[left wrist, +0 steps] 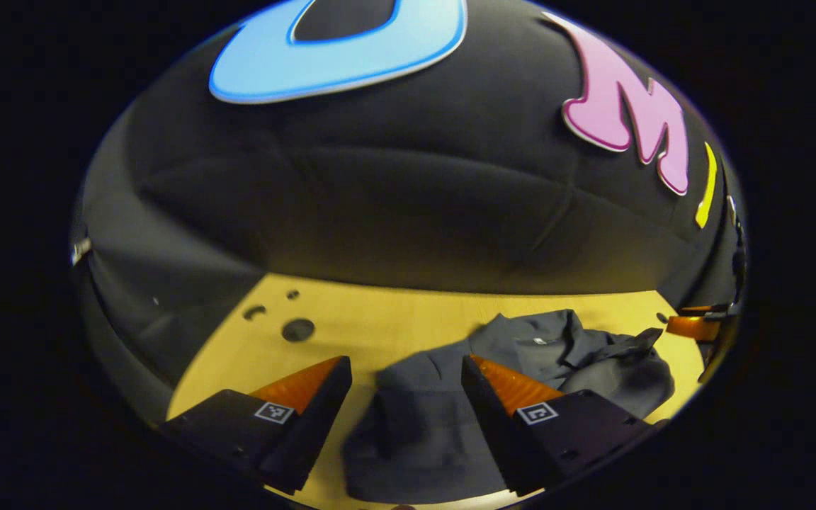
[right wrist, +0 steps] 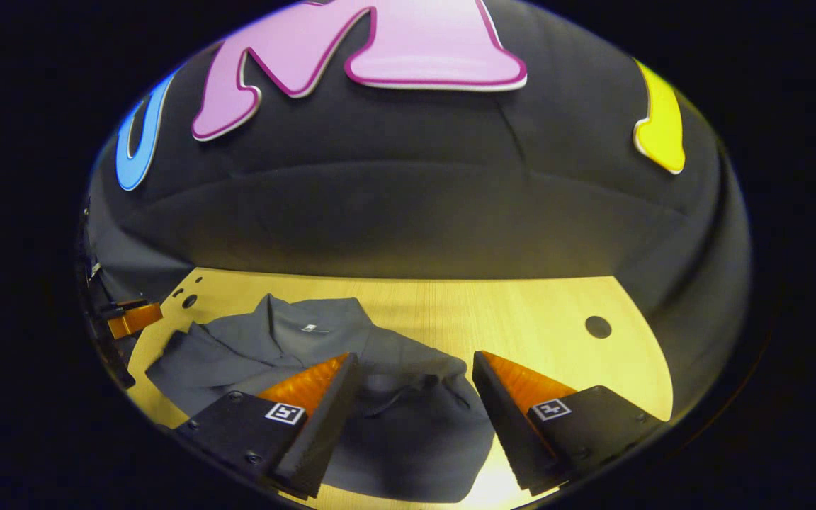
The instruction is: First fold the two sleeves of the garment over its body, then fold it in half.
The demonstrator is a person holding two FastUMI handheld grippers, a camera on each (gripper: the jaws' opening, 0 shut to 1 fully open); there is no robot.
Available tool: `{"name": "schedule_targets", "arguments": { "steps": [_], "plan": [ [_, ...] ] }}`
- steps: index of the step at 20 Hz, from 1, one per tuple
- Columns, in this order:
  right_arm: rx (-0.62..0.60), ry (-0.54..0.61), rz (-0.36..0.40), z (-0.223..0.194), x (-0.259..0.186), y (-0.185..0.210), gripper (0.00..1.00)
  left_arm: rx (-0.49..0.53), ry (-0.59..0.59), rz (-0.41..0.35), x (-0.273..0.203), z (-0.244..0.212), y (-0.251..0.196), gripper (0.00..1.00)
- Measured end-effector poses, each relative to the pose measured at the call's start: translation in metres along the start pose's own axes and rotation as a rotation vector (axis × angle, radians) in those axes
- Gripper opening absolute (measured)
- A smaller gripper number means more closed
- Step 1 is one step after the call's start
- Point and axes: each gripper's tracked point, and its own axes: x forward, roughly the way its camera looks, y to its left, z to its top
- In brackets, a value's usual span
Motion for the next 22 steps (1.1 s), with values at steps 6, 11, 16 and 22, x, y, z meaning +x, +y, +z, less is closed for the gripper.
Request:
{"name": "schedule_targets", "arguments": {
  "steps": [6,11,16,22],
  "plan": [
    [0.009,-0.134,-0.031,0.026,-0.088,0.013,0.99,0.014,-0.132,0.015,-0.098,0.051,0.004,0.96],
    [0.009,-0.221,-0.059,0.03,-0.161,0.028,0.99,0.034,-0.204,0.026,-0.192,0.056,-0.004,0.96],
    [0.034,-0.246,-0.043,0.006,-0.222,0.053,0.99,0.044,-0.311,0.008,-0.261,0.039,-0.034,0.96],
    [0.082,-0.262,-0.018,-0.036,-0.282,0.089,0.99,0.021,-0.352,-0.062,-0.315,0.004,-0.056,0.96]
  ]
}}
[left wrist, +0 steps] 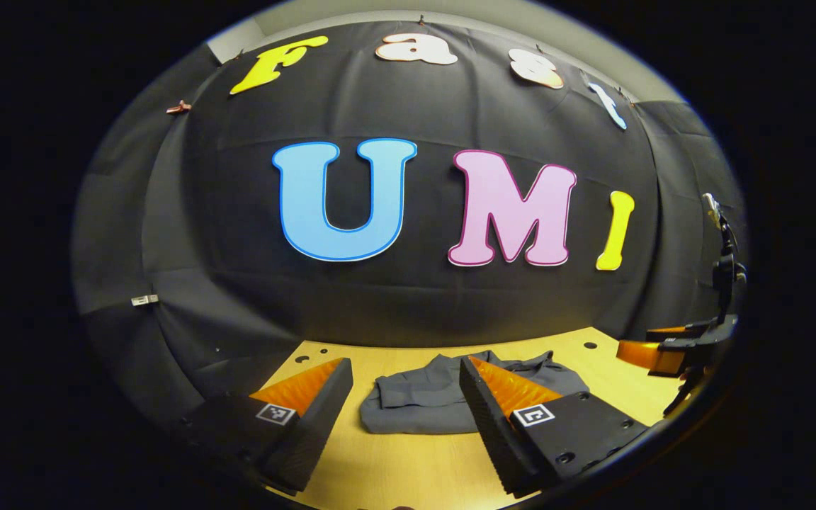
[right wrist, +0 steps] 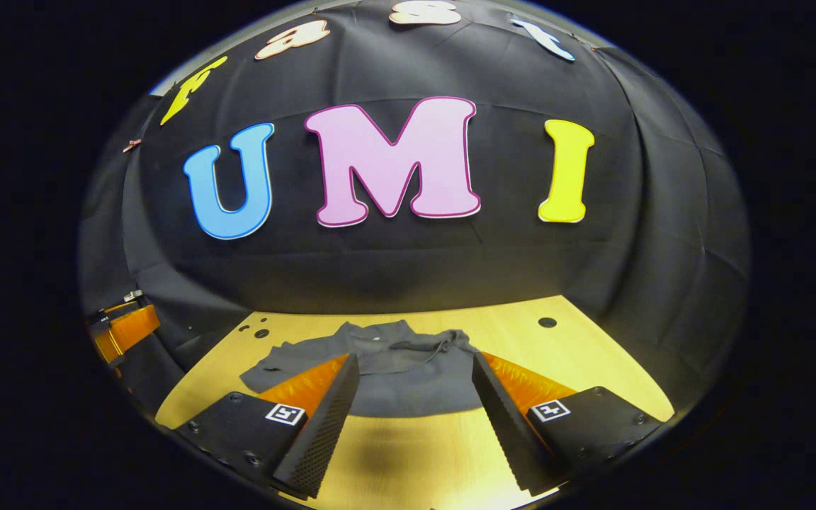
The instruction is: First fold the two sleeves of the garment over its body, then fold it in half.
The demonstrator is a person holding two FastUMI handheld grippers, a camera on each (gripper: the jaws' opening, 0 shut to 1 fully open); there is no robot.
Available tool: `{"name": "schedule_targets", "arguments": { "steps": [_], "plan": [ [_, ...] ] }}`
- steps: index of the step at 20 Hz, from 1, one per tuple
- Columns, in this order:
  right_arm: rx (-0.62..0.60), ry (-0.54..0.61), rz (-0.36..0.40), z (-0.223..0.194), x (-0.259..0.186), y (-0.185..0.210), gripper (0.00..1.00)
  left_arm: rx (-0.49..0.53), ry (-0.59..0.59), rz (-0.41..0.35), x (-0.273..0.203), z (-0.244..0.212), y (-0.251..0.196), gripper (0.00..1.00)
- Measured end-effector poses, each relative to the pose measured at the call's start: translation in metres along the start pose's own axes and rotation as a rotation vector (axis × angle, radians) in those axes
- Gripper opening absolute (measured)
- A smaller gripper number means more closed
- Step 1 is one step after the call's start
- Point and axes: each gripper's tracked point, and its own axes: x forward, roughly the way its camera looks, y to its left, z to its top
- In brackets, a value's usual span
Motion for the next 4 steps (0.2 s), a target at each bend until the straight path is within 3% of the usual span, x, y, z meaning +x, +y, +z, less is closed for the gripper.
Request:
{"name": "schedule_targets", "arguments": {
  "steps": [4],
  "plan": [
    [-0.009,0.058,0.015,-0.038,-0.035,0.011,0.99,0.012,0.018,0.005,-0.023,-0.017,0.003,0.96]
  ]
}}
